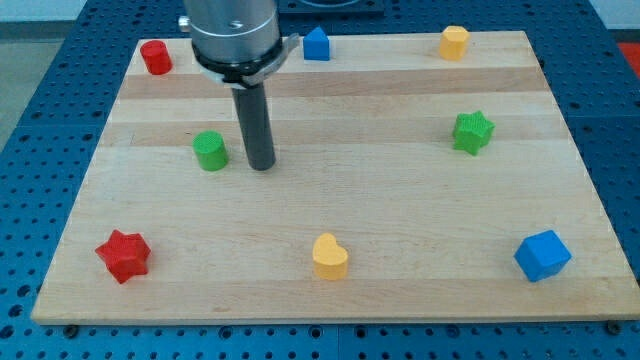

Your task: Move the green circle to the center left

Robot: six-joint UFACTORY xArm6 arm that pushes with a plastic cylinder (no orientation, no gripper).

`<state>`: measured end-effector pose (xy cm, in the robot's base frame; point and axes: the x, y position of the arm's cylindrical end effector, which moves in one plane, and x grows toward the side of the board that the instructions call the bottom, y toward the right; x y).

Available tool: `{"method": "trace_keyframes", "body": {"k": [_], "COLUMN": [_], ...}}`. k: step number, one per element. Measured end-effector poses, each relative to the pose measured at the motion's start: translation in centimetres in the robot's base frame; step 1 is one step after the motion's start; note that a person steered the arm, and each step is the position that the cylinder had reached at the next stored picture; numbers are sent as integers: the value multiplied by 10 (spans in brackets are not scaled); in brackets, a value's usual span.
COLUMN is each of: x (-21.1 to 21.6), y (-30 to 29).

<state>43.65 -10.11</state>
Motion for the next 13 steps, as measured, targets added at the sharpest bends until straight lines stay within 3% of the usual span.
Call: {"method": "trace_keyframes", "body": {"k": [2, 4, 6, 7, 9, 11, 12, 13], "x": [-6, 18, -43, -45, -46, -46, -29, -5], "y": [-104, -83, -9, -9, -109, -127, -105, 1]}}
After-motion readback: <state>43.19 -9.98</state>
